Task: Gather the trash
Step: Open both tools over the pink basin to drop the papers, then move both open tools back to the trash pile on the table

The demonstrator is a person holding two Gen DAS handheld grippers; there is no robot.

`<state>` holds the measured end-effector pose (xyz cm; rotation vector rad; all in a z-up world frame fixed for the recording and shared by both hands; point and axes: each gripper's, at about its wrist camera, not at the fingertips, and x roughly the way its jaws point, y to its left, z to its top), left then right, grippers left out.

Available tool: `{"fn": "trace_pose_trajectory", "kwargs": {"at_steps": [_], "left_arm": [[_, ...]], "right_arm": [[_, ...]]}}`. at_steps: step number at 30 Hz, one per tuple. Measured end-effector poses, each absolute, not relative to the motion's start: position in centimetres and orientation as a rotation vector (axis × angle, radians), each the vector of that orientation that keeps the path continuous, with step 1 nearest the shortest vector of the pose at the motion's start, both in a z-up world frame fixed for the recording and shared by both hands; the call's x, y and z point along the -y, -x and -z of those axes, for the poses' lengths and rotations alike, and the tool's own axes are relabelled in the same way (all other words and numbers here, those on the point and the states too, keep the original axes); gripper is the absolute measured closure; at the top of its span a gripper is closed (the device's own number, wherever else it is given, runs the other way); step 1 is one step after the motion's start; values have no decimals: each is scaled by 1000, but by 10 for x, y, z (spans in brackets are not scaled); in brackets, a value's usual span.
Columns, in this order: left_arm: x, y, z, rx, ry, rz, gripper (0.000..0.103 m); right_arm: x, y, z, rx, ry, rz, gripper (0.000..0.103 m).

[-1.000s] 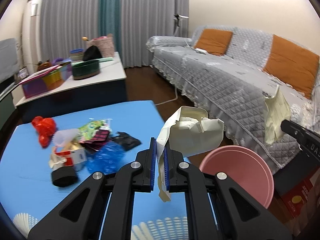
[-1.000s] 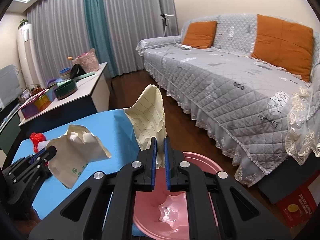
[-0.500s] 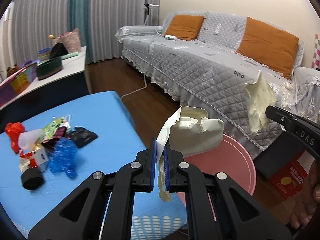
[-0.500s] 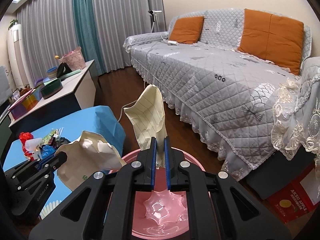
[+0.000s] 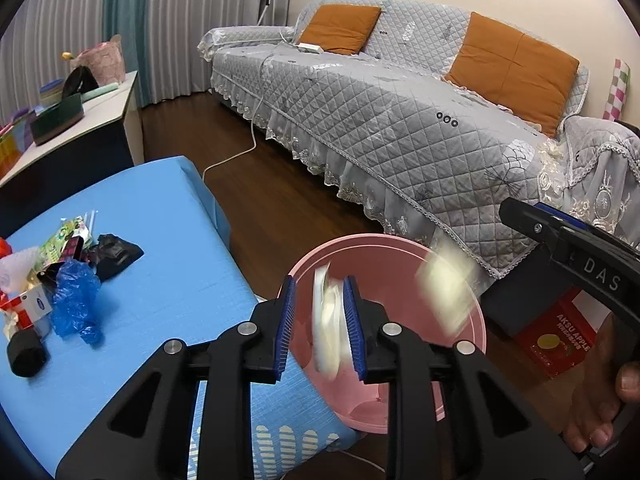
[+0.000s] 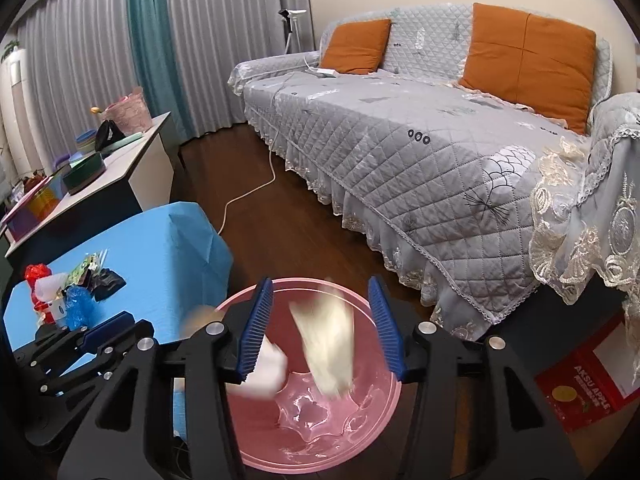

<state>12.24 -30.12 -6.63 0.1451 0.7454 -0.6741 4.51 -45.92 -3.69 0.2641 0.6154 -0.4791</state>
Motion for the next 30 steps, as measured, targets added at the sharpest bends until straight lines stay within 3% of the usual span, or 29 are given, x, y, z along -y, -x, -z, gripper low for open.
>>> {"fn": "trace_pose_trajectory", "kwargs": {"at_steps": [30], "left_arm": [[197,-148,40,-666,-21,483,78]], "right_arm": [[374,-80,10,-481,-217,340,54]]}}
